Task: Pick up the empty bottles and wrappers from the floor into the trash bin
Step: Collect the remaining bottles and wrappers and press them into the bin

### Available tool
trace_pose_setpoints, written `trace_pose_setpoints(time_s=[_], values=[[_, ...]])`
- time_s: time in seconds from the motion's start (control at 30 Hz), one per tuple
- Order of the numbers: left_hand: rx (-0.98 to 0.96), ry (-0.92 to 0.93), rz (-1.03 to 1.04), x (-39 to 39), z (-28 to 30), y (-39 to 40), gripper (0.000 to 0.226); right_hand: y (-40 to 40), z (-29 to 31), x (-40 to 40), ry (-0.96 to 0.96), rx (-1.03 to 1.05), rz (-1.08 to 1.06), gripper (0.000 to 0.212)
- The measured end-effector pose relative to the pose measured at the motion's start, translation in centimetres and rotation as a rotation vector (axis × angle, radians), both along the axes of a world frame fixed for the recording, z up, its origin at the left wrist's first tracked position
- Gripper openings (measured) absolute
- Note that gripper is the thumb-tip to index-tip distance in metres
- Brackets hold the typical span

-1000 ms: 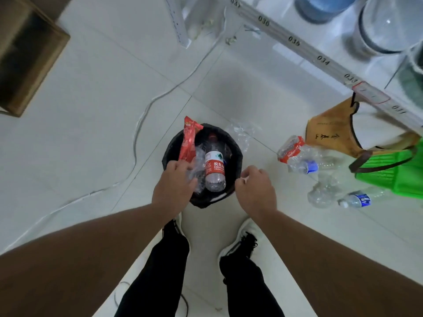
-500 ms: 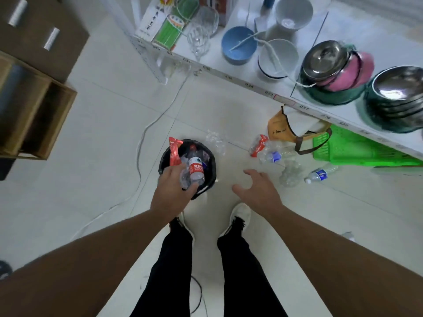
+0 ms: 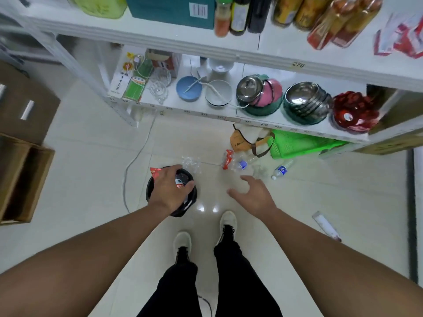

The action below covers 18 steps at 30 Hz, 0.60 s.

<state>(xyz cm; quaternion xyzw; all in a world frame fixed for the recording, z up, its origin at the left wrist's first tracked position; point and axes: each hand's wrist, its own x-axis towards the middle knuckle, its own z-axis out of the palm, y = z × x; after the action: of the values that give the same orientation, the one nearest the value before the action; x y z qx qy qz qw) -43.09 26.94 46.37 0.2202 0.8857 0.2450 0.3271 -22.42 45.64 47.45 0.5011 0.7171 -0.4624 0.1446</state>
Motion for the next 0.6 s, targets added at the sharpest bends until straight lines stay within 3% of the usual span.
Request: trace_pose_setpoints(time_s=[0.37,0.6], values=[[0.018,-0.027,-0.320,3.6,5.3,0.0,0.081,-3.7,9.2,10.7,-0.003,0.049,-0.353,0.088],[0.045,0.031,-0.568,11.5,10.4,4.3,0.081,-3.0,13.2,21.0,0.035,0.095,-0.510,0.088]])
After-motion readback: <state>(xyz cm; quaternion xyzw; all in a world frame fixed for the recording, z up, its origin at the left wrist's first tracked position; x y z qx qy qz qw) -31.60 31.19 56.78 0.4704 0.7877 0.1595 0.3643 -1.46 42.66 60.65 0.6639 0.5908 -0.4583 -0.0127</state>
